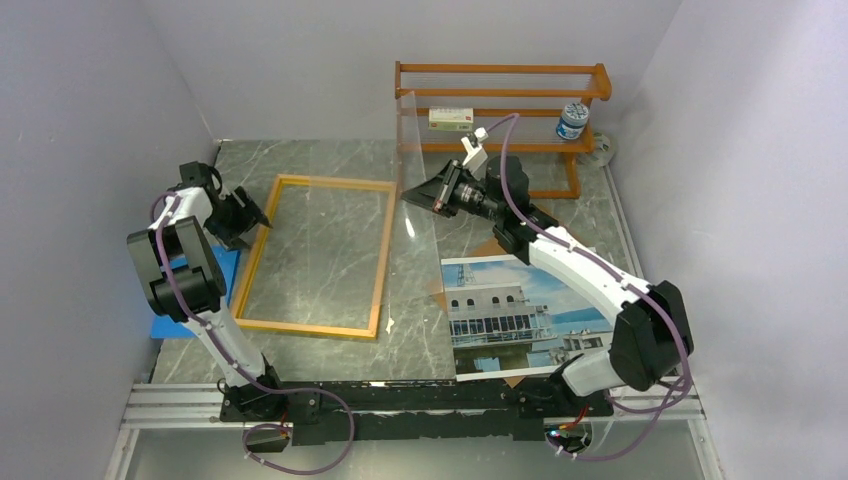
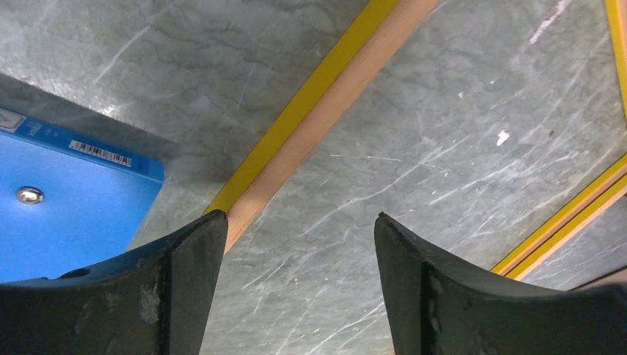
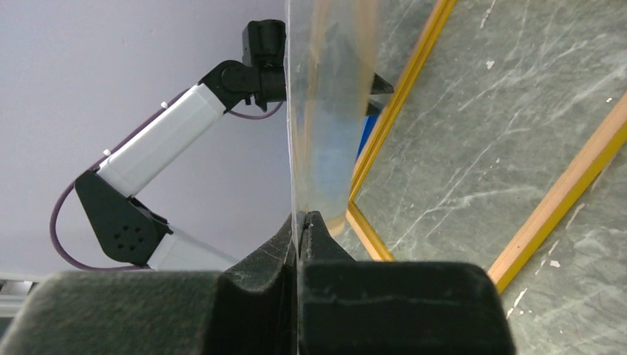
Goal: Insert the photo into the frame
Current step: Place the photo frame item in the photo frame.
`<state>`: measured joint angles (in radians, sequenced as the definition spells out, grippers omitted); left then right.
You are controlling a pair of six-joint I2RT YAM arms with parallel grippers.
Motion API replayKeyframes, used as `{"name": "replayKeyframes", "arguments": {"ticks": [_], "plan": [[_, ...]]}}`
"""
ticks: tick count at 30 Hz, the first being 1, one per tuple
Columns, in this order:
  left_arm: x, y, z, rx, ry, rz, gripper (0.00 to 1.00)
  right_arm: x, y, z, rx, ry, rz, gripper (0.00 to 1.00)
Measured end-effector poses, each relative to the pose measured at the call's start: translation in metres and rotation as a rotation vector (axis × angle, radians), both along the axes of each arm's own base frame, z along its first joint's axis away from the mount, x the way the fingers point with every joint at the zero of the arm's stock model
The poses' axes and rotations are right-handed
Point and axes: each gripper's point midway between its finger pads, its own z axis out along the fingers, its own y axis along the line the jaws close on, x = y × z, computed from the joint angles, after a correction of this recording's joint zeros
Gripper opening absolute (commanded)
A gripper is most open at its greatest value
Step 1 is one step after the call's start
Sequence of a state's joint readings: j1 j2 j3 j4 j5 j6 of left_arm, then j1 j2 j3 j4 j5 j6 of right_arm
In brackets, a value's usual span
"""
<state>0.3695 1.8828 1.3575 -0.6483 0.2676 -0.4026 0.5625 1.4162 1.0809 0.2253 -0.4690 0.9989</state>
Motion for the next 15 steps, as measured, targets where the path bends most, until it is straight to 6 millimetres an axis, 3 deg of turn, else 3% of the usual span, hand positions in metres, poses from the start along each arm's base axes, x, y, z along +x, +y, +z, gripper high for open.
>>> {"name": "replayKeyframes", "arguments": {"ticks": [6,12,15], "plan": [[-0.006,0.005,-0.013,0.012,0.054,0.051,0.59,0.006,0.017,-0.002,0.0,0.016,0.013,0.0],[-0.012,0.008,-0.016,0.017,0.051,0.093,0.37,0.009,0.027,-0.009,-0.006,0.041,0.021,0.0],[-0.018,0.0,-0.019,-0.02,0.049,0.106,0.38,0.01,0.03,-0.015,-0.009,0.059,0.021,0.0]]}}
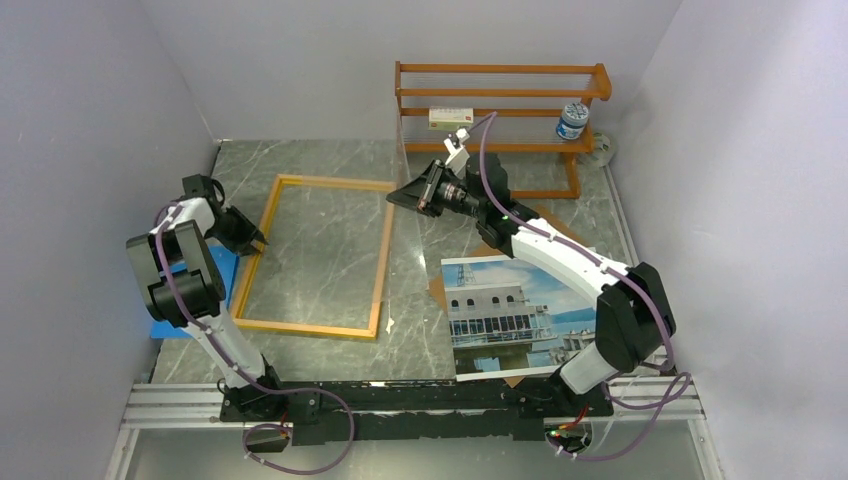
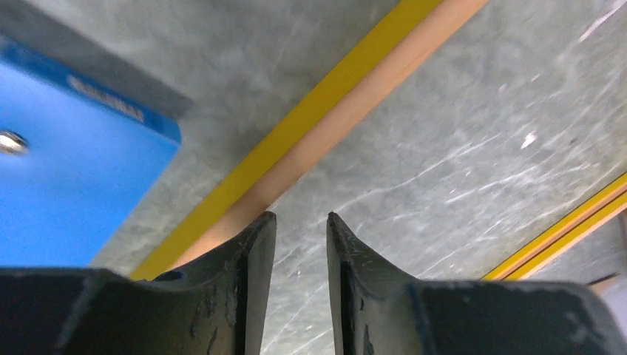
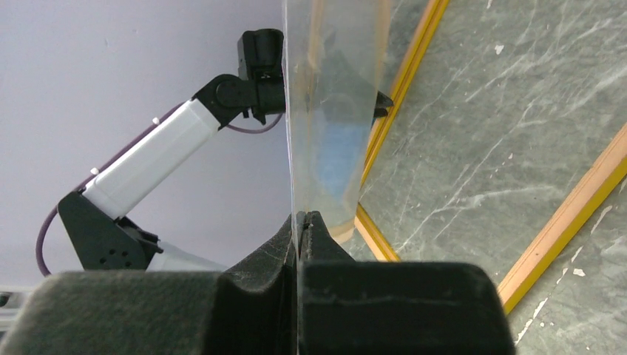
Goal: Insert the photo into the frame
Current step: Place the photo frame item in the photo frame.
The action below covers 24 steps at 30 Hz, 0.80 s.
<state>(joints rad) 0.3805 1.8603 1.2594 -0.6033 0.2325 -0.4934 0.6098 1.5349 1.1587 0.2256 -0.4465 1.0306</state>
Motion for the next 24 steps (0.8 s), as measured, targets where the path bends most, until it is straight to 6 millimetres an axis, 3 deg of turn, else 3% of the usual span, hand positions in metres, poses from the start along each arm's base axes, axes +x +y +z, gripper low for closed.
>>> {"name": "replayKeyframes", "arguments": {"ticks": [4,8,10,14,19,24], "plan": [[-0.028,-0.022,-0.02,-0.071,0.078,-0.004,0.36,0.001,0.003,-0.008,-0.001,0.032,-0.001,0.0],[-0.051,-0.042,-0.021,-0.148,0.107,0.0,0.34,0.002,0.006,-0.018,0.006,0.07,-0.002,0.0],[-0.061,-0.049,-0.021,-0.172,0.117,0.001,0.37,0.002,0.008,-0.023,0.011,0.088,0.0,0.0],[-0.075,-0.054,-0.017,-0.172,0.127,-0.002,0.52,0.001,0.012,-0.037,0.009,0.126,0.008,0.0],[-0.064,-0.04,0.003,-0.092,0.077,-0.015,0.76,0.0,0.016,-0.043,0.008,0.138,0.017,0.0],[-0.019,-0.01,0.041,0.037,-0.059,-0.018,0.88,-0.003,0.018,-0.042,0.009,0.129,0.041,0.0]]}}
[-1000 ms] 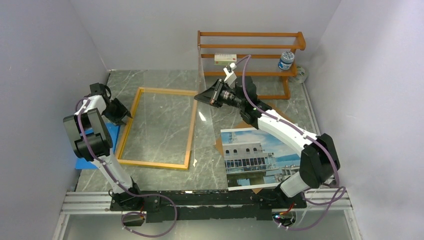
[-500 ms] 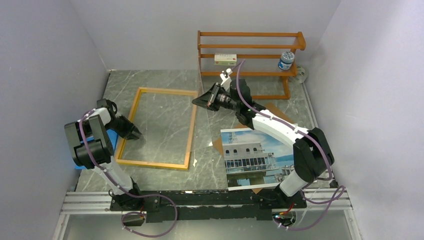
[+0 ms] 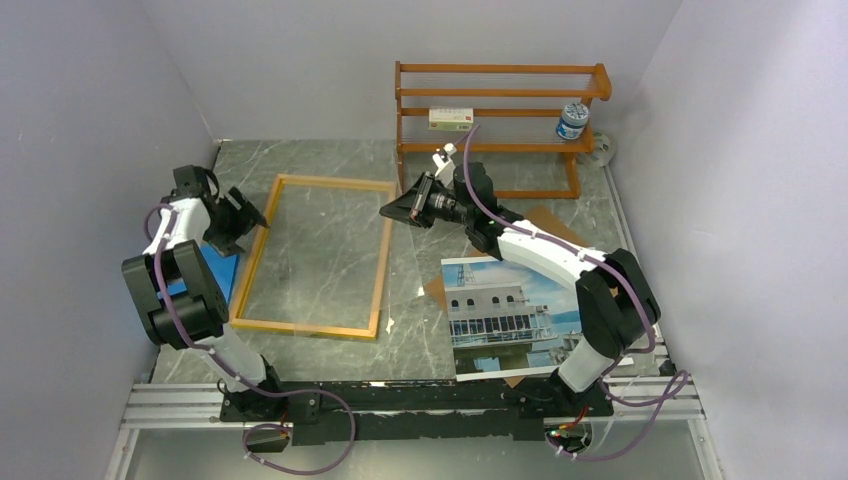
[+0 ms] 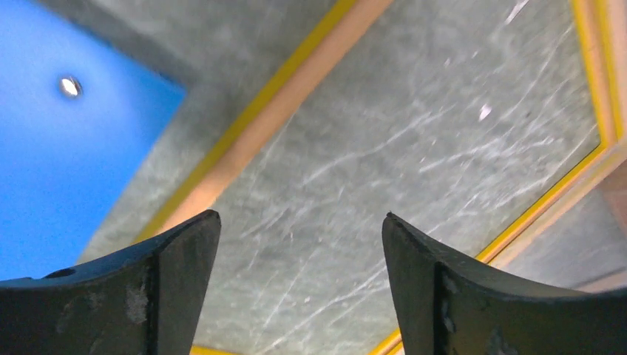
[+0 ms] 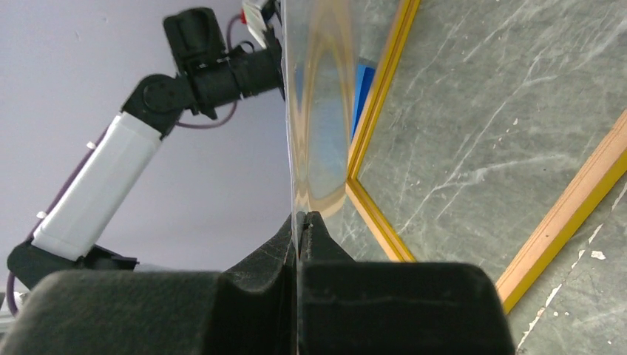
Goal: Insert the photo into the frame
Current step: Place the photo frame item in the photo frame.
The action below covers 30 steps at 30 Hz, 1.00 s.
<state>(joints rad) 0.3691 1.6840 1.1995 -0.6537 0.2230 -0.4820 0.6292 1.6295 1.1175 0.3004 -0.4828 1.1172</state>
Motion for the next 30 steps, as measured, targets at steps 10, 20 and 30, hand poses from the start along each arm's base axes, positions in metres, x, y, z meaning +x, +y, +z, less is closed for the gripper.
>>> {"name": "replayKeyframes", "arguments": {"ticks": [10,20,30], "plan": [[0.051,0.031,-0.038,0.066,0.021,-0.024,0.86,0.001,0.006,-0.007,-0.026,-0.02,0.043,0.0],[0.051,0.015,-0.047,-0.039,0.042,-0.034,0.4,0.018,0.016,0.018,-0.012,-0.095,0.045,0.0],[0.022,-0.008,-0.049,-0.138,0.071,-0.03,0.29,0.026,0.021,-0.002,-0.025,-0.029,0.016,0.0]]}}
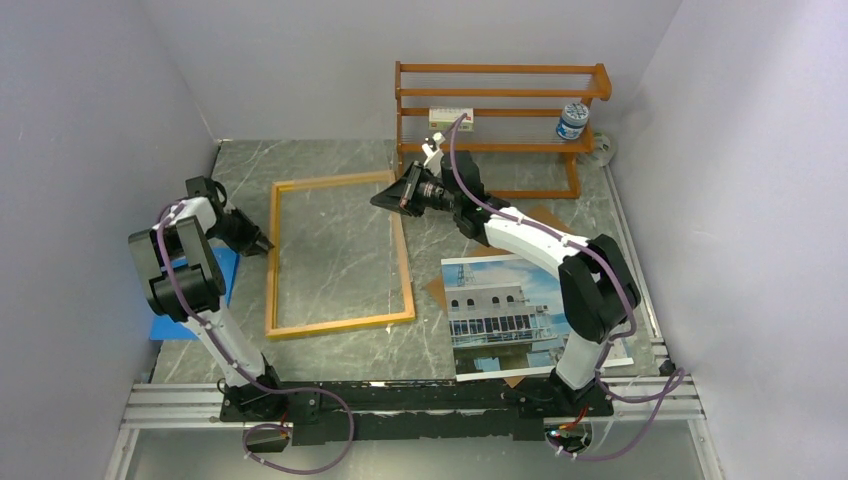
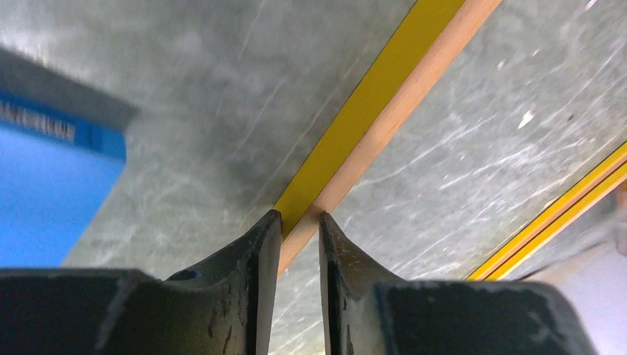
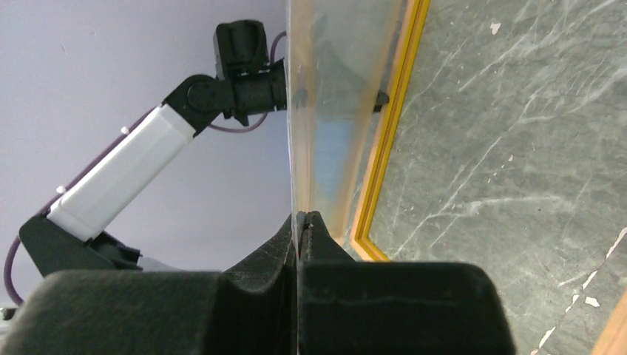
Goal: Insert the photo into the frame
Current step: Place the photo frame item in the photo frame.
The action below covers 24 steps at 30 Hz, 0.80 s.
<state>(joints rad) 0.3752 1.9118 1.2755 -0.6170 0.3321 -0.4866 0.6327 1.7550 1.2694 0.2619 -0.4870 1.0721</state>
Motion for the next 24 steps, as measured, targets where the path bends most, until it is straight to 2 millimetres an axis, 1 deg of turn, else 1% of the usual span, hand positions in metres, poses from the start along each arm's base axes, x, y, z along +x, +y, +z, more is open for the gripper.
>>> {"name": "replayKeyframes", "arguments": {"ticks": [2,3,5,6,8,9,10,12,14,17,19,21,24], "plan": [[-0.011,-0.005,0.0,-0.006,0.016,0.001,0.3,0.001,0.001,-0.001,0.002,0.01,-0.007,0.0],[-0.018,-0.008,0.0,-0.011,0.027,0.0,0.32,0.001,0.002,-0.002,0.003,0.015,-0.008,0.0],[-0.028,-0.012,-0.001,-0.017,0.046,0.0,0.39,0.0,0.005,-0.005,0.005,0.022,-0.005,0.0],[-0.035,-0.014,-0.001,-0.016,0.062,0.0,0.43,-0.001,0.007,-0.007,0.005,0.026,-0.001,0.0],[-0.044,-0.014,-0.001,-0.006,0.085,-0.001,0.51,-0.004,0.013,-0.014,-0.001,0.04,0.009,0.0],[-0.048,-0.013,-0.001,0.003,0.097,0.002,0.55,-0.005,0.016,-0.021,-0.009,0.053,0.015,0.0],[-0.05,-0.013,0.0,0.014,0.104,0.001,0.56,-0.006,0.017,-0.023,-0.011,0.056,0.018,0.0],[-0.053,-0.008,0.005,0.045,0.106,0.009,0.54,-0.008,0.021,-0.033,-0.024,0.071,0.026,0.0],[-0.054,-0.004,0.013,0.076,0.097,0.018,0.46,-0.008,0.023,-0.041,-0.033,0.084,0.028,0.0],[-0.052,0.002,0.027,0.115,0.069,0.033,0.37,-0.005,0.026,-0.057,-0.05,0.11,0.016,0.0],[-0.051,0.005,0.034,0.135,0.051,0.038,0.35,-0.002,0.028,-0.067,-0.059,0.129,0.006,0.0],[-0.049,0.007,0.036,0.148,0.047,0.041,0.35,0.0,0.03,-0.075,-0.067,0.143,0.0,0.0],[-0.051,0.009,0.035,0.157,0.056,0.043,0.37,0.006,0.036,-0.08,-0.071,0.143,-0.005,0.0]]}}
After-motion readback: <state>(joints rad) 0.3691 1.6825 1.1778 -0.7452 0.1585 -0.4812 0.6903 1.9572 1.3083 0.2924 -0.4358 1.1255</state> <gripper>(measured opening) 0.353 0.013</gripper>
